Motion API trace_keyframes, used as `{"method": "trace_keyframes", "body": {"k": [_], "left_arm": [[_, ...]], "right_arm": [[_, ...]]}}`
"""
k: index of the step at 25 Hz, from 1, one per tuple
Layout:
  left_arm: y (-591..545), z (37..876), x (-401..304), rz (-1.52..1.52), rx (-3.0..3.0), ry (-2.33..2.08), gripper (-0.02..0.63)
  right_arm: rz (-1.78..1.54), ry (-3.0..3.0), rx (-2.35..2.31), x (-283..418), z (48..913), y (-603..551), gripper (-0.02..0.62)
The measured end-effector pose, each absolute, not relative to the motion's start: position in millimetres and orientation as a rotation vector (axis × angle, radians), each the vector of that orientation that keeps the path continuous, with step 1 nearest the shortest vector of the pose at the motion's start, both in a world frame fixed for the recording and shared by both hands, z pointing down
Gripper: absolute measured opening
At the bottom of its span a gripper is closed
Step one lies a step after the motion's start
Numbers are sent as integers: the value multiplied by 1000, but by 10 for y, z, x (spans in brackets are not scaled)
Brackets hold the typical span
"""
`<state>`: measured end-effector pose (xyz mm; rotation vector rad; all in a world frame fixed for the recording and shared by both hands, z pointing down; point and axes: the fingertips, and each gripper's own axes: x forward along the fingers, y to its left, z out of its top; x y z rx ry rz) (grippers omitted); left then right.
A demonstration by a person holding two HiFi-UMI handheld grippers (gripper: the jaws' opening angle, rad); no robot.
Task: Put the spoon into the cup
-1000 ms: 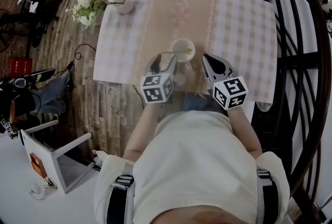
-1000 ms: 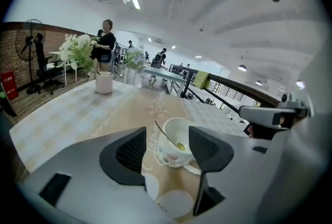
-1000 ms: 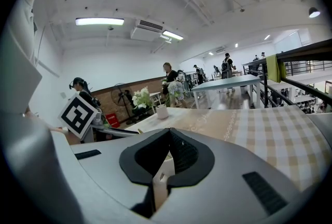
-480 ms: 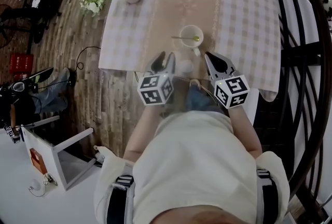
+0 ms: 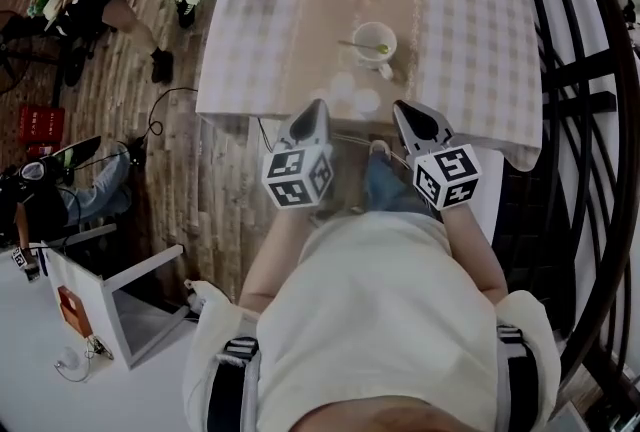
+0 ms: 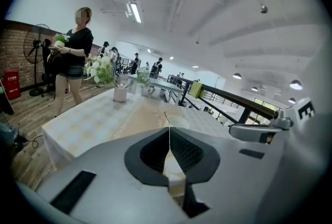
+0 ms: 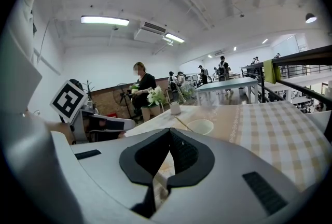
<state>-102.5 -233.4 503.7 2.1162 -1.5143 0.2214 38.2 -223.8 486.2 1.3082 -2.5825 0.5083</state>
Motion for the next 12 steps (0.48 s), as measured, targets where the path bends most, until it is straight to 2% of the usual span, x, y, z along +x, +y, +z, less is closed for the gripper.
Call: {"method": "trace_keyframes", "body": {"k": [12], "left_arm": [[-2084,4792,-943,180,2127,-1506,6]], "right_arm": [[421,-2604,1279,383,4574,-2055,0]]}}
